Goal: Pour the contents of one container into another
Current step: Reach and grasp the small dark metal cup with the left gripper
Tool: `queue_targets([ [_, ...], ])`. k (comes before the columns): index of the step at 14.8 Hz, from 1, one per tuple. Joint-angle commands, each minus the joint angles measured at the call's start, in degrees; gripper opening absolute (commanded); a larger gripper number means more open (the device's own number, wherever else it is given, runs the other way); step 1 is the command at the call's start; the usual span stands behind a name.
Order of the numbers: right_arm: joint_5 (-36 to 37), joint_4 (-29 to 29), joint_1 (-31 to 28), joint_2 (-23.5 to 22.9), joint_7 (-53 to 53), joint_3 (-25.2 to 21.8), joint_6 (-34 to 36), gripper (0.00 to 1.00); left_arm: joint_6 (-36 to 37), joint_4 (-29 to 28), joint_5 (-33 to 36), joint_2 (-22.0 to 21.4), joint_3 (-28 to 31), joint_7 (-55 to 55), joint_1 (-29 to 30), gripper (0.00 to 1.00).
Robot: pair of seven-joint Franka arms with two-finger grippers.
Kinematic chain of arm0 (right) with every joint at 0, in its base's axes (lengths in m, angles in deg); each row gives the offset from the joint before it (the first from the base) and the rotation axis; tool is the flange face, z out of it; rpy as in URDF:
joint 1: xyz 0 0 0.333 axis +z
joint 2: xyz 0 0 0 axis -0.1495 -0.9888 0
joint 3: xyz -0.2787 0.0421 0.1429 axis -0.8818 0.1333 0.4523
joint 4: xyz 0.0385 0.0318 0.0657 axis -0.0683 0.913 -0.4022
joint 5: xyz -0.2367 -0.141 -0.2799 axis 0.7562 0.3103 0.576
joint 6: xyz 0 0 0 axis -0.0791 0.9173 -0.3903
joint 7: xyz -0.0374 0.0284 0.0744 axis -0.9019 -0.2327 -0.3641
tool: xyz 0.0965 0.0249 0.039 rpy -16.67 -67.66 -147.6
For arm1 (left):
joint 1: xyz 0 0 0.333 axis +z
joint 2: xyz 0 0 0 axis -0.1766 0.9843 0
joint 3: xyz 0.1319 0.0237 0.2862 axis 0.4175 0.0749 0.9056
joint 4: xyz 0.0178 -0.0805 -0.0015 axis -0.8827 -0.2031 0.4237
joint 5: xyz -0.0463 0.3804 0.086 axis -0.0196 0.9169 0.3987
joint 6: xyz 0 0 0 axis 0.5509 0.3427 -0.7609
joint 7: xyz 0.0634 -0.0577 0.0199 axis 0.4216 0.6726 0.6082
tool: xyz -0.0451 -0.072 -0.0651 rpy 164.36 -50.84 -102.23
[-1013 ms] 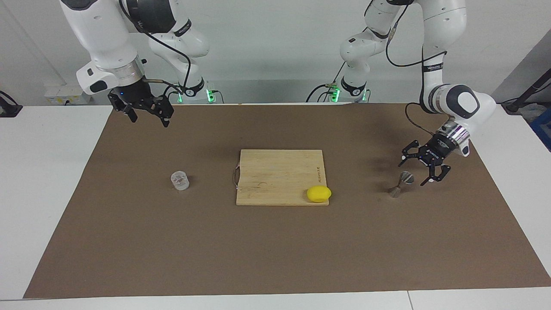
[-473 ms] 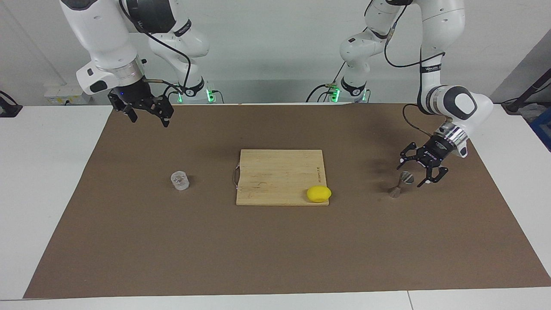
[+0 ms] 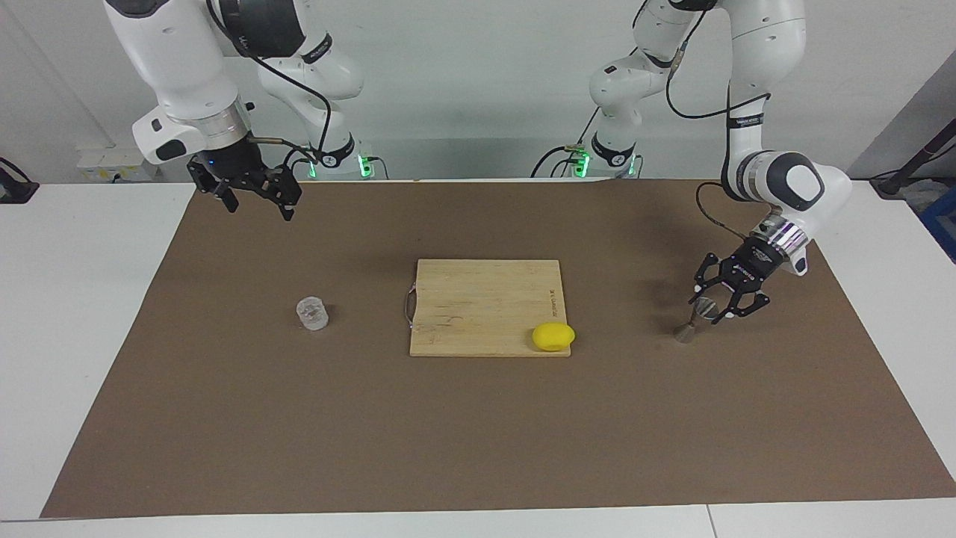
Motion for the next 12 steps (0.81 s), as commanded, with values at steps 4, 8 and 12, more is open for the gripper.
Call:
queue_targets([
  [4, -1.0, 1.1, -1.0, 1.1, 1.2, 0.4, 0.2, 1.0, 1.4, 1.3, -1.3, 0.4, 0.1, 1.3, -1.1, 0.0],
  [8, -1.0, 1.1, -1.0, 1.1, 1.2, 0.4, 0.2, 1.0, 10.2, 5.8, -0.4, -0.8, -1.1, 8.4, -1.5, 0.0],
  [12, -1.0, 1.1, -1.4, 1.1, 1.7, 0.4, 0.2, 1.0, 10.5, 7.7, 1.9, -3.9, -6.9, 9.9, -2.2, 0.0],
])
